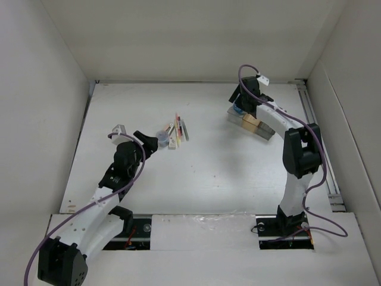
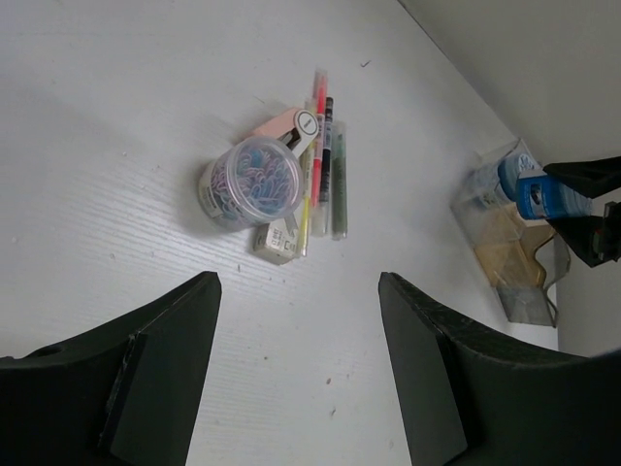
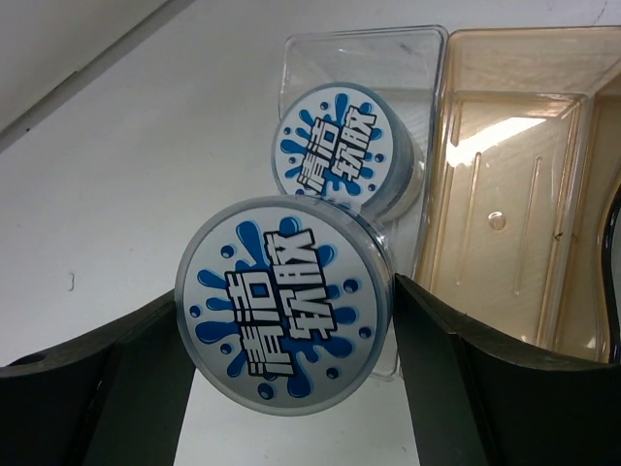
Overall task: Sort the stationery into containers
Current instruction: Place the stationery into the container
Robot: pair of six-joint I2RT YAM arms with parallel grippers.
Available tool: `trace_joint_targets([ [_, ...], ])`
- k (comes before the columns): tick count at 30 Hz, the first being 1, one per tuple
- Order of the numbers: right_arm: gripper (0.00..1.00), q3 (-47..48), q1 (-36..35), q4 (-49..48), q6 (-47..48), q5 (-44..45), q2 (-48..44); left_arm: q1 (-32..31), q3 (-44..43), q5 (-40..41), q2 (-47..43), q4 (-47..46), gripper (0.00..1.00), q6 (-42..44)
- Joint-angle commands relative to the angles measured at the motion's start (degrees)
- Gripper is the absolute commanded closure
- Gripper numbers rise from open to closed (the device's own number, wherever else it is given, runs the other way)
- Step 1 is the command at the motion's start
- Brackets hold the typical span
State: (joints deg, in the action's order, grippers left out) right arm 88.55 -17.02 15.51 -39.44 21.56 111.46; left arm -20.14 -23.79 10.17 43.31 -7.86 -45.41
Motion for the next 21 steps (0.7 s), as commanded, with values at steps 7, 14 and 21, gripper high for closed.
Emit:
trace_joint_targets([
  [7, 0.51, -0.84, -0.30, -3.11, -1.16, 0.06, -2.04, 0.19, 0.15, 0.81, 0.81, -2.25, 0.37, 1.02],
  [14, 0.52, -2.85, -1.44, -2.59, -1.69, 2.08, -3.97, 0.19, 0.15, 0.81, 0.28, -2.78, 0.37, 1.02],
  [21, 0.52, -4.00, -1.97, -2.59, -1.69, 2.61, -6.08, 0.19, 0.68, 0.81, 0.28, -2.78, 0.37, 1.02],
])
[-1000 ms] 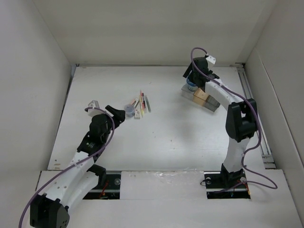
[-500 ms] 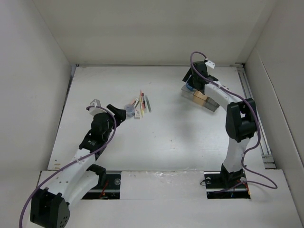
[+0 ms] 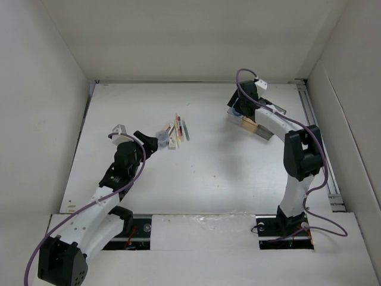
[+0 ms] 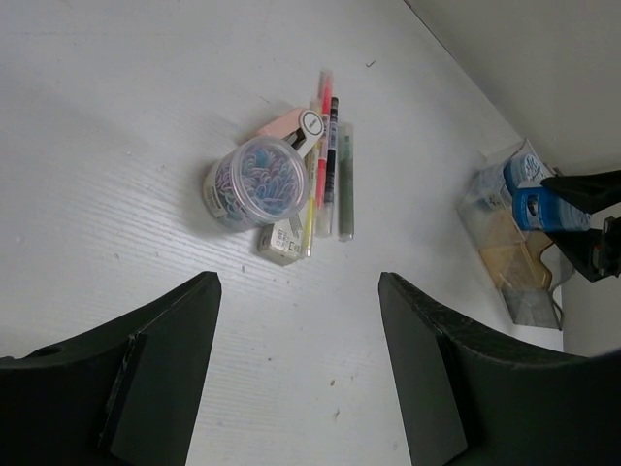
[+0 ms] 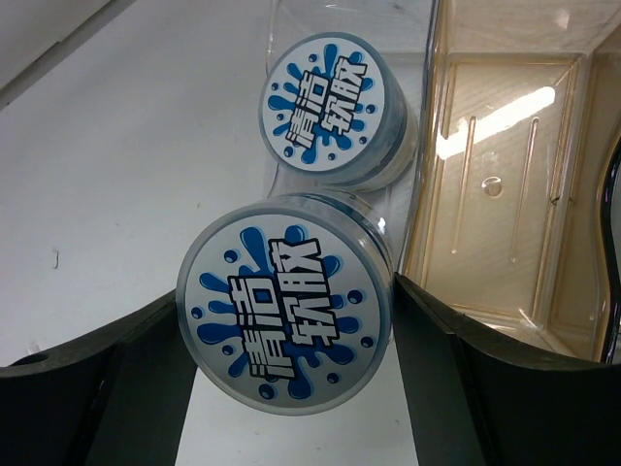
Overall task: Sort the stationery into containers
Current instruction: Place the stationery into the container
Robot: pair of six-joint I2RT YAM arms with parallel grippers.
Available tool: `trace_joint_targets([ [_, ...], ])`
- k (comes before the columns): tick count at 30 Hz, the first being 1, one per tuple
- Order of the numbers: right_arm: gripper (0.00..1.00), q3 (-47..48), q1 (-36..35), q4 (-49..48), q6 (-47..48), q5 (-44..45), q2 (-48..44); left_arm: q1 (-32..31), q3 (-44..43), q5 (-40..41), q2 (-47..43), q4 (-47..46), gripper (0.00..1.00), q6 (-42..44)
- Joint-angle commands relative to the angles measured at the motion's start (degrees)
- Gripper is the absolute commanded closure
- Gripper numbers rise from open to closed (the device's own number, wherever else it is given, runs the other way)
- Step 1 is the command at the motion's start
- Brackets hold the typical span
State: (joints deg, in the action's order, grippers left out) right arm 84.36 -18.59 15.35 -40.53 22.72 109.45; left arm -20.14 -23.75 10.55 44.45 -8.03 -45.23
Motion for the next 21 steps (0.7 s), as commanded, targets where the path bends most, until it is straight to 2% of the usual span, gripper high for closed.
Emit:
trace_joint_targets([
  [1, 0.52, 0.19, -0.40, -1.91, -0.60, 1.45, -4.07, 0.19, 0.63, 0.44, -0.85, -2.60, 0.37, 0.85],
  [7, 0.52, 0.72, -0.40, -1.29, -1.12, 0.83, -1.88, 0.19, 0.63, 0.44, -1.38, -2.60, 0.37, 0.85],
  [15, 0.40, 4.50, -0.40, 2.13, -1.13, 1.45, 1.55, 0.19, 0.63, 0.44, -1.38, -2.60, 0.37, 0.85],
  [18, 0.39, 6.60, -0.40, 3.45, -1.13, 1.97, 2.08, 0.19, 0.63, 0.44, -1.90, -2.60, 0.37, 0.85],
  [20, 0.34, 7.22, -0.40, 4.07, -1.13, 1.98, 2.61, 0.19, 0.63, 0.44, -1.91, -2.60, 0.37, 0.85],
  [21, 0.27, 7.23, -0.40, 4.07, -1.13, 2.50, 2.61, 0.19, 1.15, 0.44, -1.91, -2.60, 0.37, 0.85],
])
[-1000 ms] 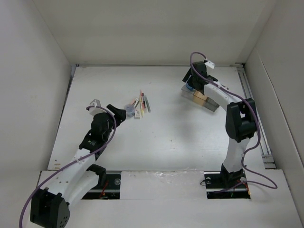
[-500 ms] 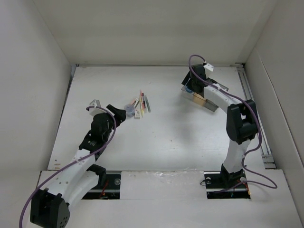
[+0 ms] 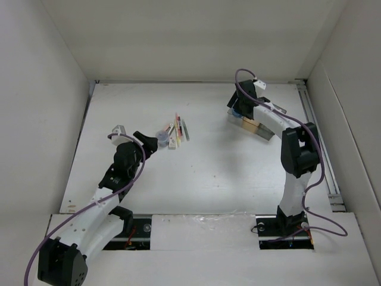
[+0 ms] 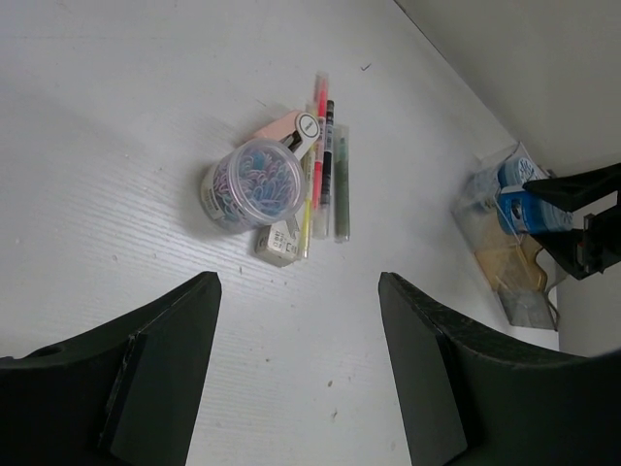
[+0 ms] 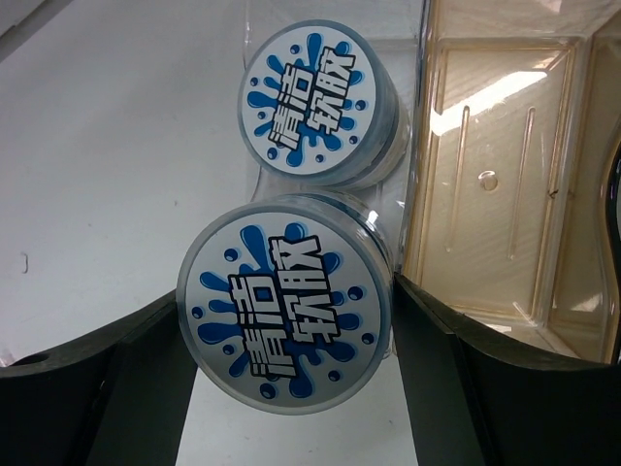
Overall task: Sort the stationery into containers
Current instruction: Place the stationery into the container, then grab a piece of stationery with the right arm
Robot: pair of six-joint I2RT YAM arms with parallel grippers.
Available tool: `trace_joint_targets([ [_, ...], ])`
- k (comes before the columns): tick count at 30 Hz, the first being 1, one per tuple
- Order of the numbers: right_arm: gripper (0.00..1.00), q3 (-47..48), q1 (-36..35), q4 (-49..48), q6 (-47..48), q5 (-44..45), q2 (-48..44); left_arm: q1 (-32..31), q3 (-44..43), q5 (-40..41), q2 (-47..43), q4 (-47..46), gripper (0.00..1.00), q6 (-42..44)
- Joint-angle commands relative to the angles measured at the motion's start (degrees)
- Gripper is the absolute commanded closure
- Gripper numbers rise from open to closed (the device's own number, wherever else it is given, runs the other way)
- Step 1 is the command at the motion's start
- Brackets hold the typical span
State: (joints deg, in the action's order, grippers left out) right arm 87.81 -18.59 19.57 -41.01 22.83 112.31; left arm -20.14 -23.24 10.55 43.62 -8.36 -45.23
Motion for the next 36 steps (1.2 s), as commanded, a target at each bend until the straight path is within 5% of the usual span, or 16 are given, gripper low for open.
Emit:
trace_joint_targets([
  [1, 0.24, 4.29, -0.40, 0.46, -0.65, 2.39, -0.25, 0.19, 0.66, 0.44, -1.08, -2.27, 0.37, 0.85],
  [7, 0.06, 4.83, -0.40, 0.47, -0.65, 2.92, -1.65, 0.19, 0.66, 0.44, -1.08, -2.27, 0.37, 0.85],
  [13, 0.05, 4.22, -1.79, -0.14, -0.12, 4.06, -5.08, 0.19, -0.48, 0.44, -1.60, -2.27, 0.37, 0.85],
  [15, 0.24, 2.03, -3.20, -2.60, 0.50, 2.93, -8.41, 0.19, -1.28, -0.08, -2.13, -1.67, 0.37, 1.38],
  [18, 0.70, -2.02, -7.68, -7.52, 1.02, -3.82, -11.06, 0.19, -3.03, -0.09, -3.36, -0.52, 0.37, 1.38],
  [21, 0.91, -2.56, -14.53, -10.17, 1.63, -8.85, -9.85, 0.19, -3.74, 0.52, -6.17, -0.52, 0.37, 1.38],
  [25, 0.93, 3.67, -23.41, -10.78, 2.69, -10.70, -2.55, 0.19, -3.22, 3.85, -10.91, 0.01, 0.40, 1.90],
  [27, 0.84, 8.57, -27.27, -9.91, 3.49, -10.70, 0.87, 0.19, -3.21, 5.36, -13.46, 0.79, 0.40, 1.90],
  [28, 0.63, 10.17, -28.25, -9.30, 3.49, -10.70, 4.02, 0.19, -2.51, 5.88, -13.99, 0.80, 0.40, 1.90],
  [31, 0.24, 15.00, -30.89, -7.19, 3.49, -9.04, 8.61, 0.19, -1.28, 7.64, -15.31, 1.86, 0.40, 2.52],
  [36, 0.07, 22.39, -32.74, -1.92, 3.49, -7.63, 15.03, 0.19, -0.66, 7.04, -15.84, 1.33, 0.40, 2.52],
])
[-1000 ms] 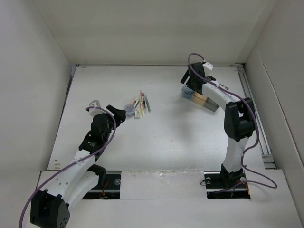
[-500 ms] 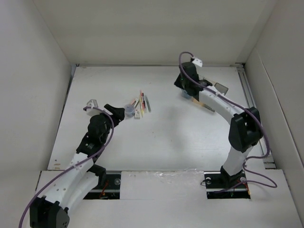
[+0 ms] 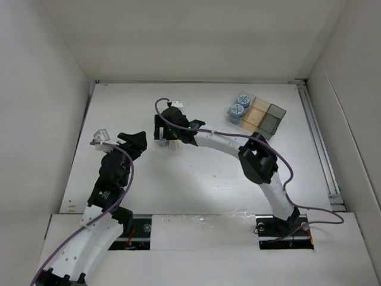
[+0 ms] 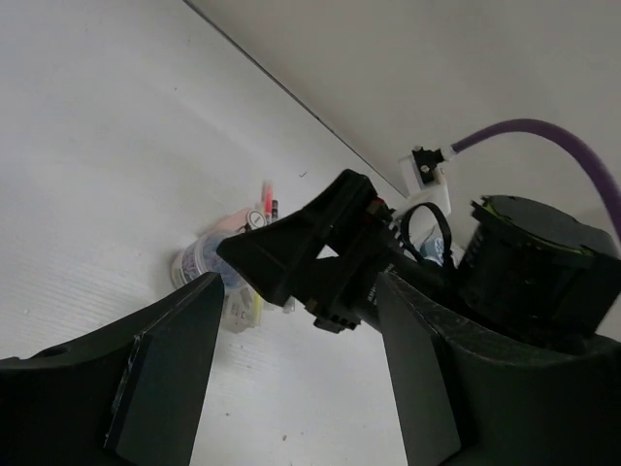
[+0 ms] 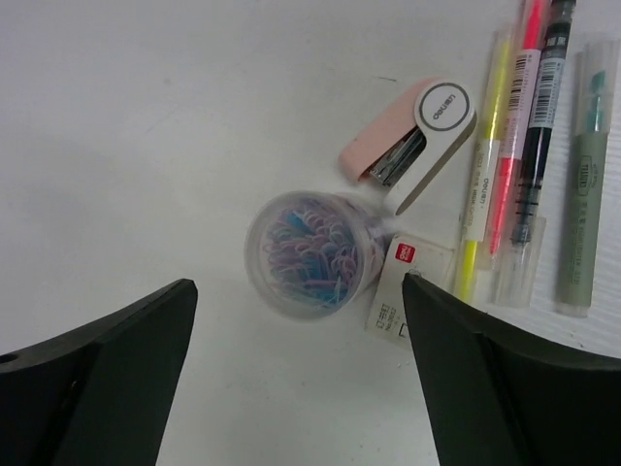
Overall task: Sort the stationery into containers
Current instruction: Grab a piece of stationery with the right arm
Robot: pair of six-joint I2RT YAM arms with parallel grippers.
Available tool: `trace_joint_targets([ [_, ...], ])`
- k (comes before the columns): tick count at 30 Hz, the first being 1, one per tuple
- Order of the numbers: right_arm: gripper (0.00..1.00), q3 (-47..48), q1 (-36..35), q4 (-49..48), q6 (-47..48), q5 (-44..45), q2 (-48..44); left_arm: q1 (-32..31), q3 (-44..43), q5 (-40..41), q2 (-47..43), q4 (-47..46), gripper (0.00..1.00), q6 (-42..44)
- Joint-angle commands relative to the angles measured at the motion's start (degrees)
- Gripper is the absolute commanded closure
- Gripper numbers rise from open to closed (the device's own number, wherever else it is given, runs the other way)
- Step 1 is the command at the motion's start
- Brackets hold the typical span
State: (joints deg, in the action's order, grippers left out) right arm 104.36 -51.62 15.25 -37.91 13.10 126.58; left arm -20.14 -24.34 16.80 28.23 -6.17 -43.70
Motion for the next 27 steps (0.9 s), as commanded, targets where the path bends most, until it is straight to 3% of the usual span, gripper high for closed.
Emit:
trace_joint_targets([
  [1, 0.06, 7.25, -0.41, 3.46, 0.38, 4.10, 1.90, 0.19, 0.43, 0.78, -0.45, -0.86, 0.40, 1.60],
  [5, 0.05, 13.32, -1.55, 7.16, 0.91, 8.68, 6.56, 0.19, -0.10, 0.25, -0.45, -0.86, 0.40, 1.60],
  [13, 0.17, 13.15, -2.09, 4.97, 0.91, 10.63, 9.46, 0.19, 0.43, -0.36, -1.07, -0.86, 0.40, 1.60],
  [22, 0.11, 13.77, -3.14, 4.44, 0.38, 7.90, 10.52, 0.19, 0.43, 0.69, -2.12, -0.33, 0.40, 1.60],
  [27, 0.34, 13.25, -3.14, 2.43, -0.67, 8.52, 11.14, 0.19, 0.43, 0.69, -2.12, -0.33, 0.40, 1.60],
])
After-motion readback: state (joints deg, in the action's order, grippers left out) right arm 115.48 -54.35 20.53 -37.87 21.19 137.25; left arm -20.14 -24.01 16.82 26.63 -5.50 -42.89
